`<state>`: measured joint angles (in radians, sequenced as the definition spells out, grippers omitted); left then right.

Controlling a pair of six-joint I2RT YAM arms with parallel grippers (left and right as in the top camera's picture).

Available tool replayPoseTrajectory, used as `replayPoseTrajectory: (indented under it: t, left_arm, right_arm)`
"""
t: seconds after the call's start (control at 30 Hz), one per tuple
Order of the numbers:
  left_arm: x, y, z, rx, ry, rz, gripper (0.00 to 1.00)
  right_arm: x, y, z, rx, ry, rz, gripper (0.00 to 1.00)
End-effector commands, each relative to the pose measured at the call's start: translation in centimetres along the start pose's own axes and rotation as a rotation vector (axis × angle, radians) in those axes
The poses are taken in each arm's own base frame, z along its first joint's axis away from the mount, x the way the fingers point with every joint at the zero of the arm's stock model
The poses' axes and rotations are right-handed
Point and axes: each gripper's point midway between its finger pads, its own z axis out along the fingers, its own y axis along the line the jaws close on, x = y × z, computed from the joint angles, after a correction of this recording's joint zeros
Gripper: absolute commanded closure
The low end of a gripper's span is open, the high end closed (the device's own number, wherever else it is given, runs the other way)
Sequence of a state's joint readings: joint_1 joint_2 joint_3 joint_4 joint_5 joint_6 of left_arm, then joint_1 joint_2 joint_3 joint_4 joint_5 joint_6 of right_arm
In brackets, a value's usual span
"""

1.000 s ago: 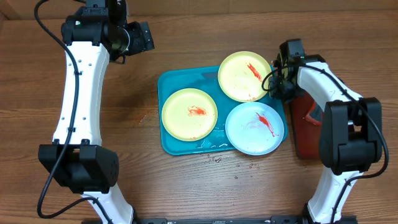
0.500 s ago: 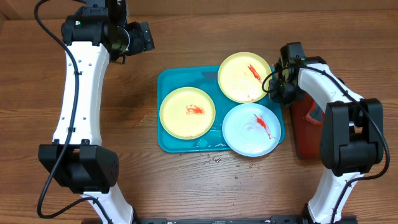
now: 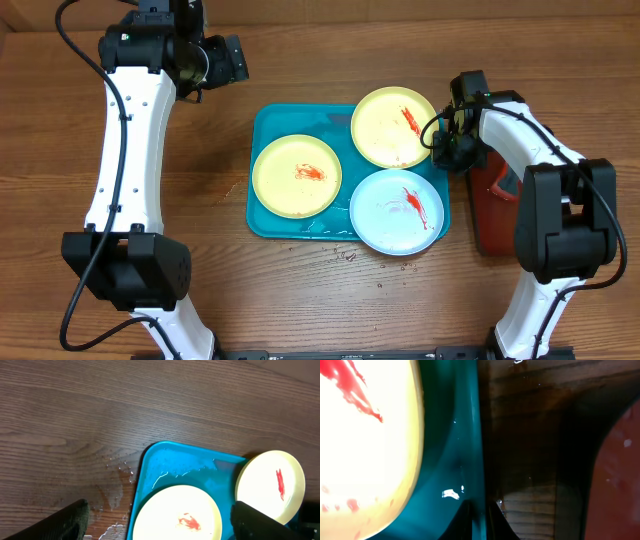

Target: Clean dirty plates on tray and stack at the side

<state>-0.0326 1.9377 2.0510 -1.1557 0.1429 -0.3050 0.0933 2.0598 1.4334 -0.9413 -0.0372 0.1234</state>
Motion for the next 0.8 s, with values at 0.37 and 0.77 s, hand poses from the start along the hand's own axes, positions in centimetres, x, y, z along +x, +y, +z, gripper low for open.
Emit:
replayPoseTrajectory:
  t: [0.37, 0.77]
  left_arm:
    - [-0.3, -0.6, -0.7, 0.011, -0.011, 0.048, 0.08]
    - [-0.3, -0.7, -0.7, 0.013, -0.014, 0.048, 0.07]
  right_arm:
    - [-1.8, -0.4, 1.0, 0.037, -0.068, -0.159, 0.96]
    - [-3.2, 0.7, -2.8, -0.007, -0.088, -0.115, 0.51]
